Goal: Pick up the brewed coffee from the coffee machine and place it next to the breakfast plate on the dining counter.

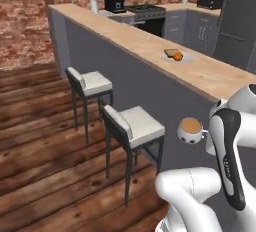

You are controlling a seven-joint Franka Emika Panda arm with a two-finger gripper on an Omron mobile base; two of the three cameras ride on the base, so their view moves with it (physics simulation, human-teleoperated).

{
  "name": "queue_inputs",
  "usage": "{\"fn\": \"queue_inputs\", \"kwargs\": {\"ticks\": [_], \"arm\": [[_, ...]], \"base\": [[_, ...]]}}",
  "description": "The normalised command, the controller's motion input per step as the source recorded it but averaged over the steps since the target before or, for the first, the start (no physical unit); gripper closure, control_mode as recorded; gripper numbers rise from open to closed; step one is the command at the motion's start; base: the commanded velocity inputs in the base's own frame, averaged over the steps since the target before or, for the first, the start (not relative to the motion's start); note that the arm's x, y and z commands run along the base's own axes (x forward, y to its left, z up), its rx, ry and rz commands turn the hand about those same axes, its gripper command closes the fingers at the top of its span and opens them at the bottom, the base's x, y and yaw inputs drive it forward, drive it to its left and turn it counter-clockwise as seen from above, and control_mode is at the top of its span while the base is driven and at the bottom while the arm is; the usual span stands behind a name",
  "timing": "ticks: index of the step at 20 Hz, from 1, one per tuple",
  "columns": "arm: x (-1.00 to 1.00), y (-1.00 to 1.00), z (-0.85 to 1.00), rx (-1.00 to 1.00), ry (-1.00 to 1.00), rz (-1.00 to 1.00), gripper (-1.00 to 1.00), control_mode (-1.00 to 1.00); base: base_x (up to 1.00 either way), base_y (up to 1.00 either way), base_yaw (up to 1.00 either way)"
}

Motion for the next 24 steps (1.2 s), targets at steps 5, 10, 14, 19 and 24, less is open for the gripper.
{"fn": "queue_inputs", "kwargs": {"ticks": [5, 10, 14, 19, 24], "arm": [[0.0, 0.0, 0.0, 0.0, 0.0, 0.0, 1.0, 1.0], [0.0, 0.0, 0.0, 0.0, 0.0, 0.0, 1.0, 1.0], [0.0, 0.0, 0.0, 0.0, 0.0, 0.0, 1.0, 1.0], [0.0, 0.0, 0.0, 0.0, 0.0, 0.0, 1.0, 1.0], [0.0, 0.0, 0.0, 0.0, 0.0, 0.0, 1.0, 1.0]], "base": [[0.61, 0.51, -0.62], [0.49, 0.62, -0.57], [0.3, 0.71, -0.53], [0.3, 0.62, -0.54], [0.35, 0.43, -0.55]]}}
